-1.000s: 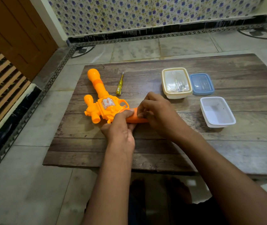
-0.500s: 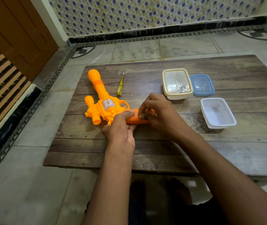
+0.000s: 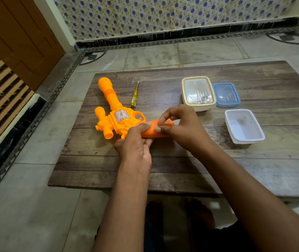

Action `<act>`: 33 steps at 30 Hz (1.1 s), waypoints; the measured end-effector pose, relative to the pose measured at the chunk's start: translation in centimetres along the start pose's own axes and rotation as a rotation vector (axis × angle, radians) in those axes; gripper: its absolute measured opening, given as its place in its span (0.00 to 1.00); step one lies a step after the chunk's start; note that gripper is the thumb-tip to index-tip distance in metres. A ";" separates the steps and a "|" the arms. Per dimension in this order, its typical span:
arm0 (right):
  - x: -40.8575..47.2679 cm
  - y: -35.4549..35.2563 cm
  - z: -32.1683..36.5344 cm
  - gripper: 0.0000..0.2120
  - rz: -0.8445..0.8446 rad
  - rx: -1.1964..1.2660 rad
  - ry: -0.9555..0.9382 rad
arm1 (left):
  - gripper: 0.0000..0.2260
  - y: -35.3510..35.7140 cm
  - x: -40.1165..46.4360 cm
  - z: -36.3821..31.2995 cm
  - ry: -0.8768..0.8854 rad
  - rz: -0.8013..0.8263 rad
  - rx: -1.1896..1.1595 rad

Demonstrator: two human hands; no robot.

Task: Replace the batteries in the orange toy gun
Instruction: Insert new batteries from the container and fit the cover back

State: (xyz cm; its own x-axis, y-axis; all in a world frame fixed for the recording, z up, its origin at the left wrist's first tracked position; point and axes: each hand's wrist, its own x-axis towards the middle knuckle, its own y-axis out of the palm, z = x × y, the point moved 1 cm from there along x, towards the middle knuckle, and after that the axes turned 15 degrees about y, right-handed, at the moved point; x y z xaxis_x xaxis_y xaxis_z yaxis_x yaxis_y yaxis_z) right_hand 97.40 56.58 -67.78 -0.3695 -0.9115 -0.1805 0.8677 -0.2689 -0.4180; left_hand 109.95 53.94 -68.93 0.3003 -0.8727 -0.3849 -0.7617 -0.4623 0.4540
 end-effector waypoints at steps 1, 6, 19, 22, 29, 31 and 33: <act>-0.1 0.0 0.1 0.07 0.002 0.046 0.047 | 0.16 0.1 0.0 0.0 0.004 -0.003 -0.005; -0.1 -0.1 -0.5 0.06 0.092 0.255 0.172 | 0.17 0.2 -0.3 -0.2 0.028 -0.001 0.007; 0.1 -0.2 -0.3 0.07 0.098 0.202 0.155 | 0.17 0.1 -0.3 -0.6 0.011 -0.001 -0.002; 0.4 0.0 -0.7 0.06 0.076 0.238 0.144 | 0.17 -0.2 -0.1 -0.8 0.016 0.017 0.019; 1.6 0.2 -0.5 0.07 -0.003 0.172 0.007 | 0.17 -1.5 0.8 -1.9 -0.021 0.041 0.055; 2.6 1.0 -0.2 0.06 0.006 0.092 -0.037 | 0.21 -1.6 1.1 -2.2 -0.020 0.040 0.049; 3.9 1.7 0.4 0.07 0.041 -0.028 -0.055 | 0.24 -1.7 1.4 -2.2 -0.028 0.015 0.049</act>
State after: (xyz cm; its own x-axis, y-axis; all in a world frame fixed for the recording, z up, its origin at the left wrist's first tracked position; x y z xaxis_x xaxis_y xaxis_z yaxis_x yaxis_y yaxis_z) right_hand 97.55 52.39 -68.81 -0.3145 -0.9375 -0.1492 0.8719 -0.2231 -0.4359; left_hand 112.89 53.17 -68.43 0.2729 -0.8746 -0.4008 -0.7933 -0.4403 0.4206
